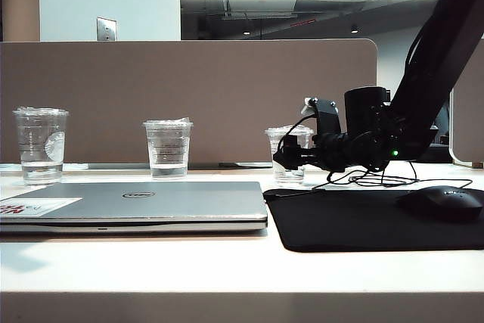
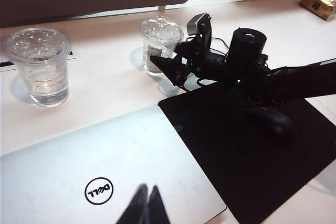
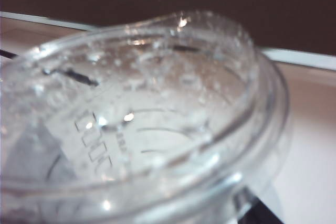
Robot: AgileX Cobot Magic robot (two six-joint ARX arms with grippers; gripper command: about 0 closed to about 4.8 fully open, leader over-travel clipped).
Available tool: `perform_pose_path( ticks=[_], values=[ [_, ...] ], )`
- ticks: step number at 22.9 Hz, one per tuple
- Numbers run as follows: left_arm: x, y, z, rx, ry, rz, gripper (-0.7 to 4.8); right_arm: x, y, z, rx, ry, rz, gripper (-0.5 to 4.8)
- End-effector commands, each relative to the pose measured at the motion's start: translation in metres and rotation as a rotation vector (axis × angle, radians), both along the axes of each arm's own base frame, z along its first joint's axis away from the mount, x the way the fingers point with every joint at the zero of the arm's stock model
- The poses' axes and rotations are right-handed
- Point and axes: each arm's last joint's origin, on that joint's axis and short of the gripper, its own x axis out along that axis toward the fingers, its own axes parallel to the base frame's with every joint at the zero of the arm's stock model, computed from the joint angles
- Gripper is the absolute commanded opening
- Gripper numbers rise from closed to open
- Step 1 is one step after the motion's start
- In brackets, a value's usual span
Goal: Pick up the coffee cup on the right and place it on the right side of the laptop.
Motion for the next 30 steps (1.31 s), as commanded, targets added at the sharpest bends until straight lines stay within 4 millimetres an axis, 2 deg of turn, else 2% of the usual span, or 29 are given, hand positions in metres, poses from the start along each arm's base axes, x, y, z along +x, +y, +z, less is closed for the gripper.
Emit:
perform_pose_path(
  ticks=[1, 8, 30],
  values=[
    [0.000, 0.000, 0.002, -0.009, -0.012, -0.003, -0.05, 0.003, 0.003, 0.004, 0.002, -0.030, 0.011, 4.79],
    [0.000, 0.000, 0.001, -0.007, -0.005, -0.003, -0.05, 0.005, 0.009, 0.004, -0.046, -0.065, 0.024, 4.79],
    [0.000, 0.000, -0.001, -0.001, 0.011, -0.003, -0.05, 0.010, 0.016, 0.005, -0.045, -0.085, 0.010, 4.79]
  ],
)
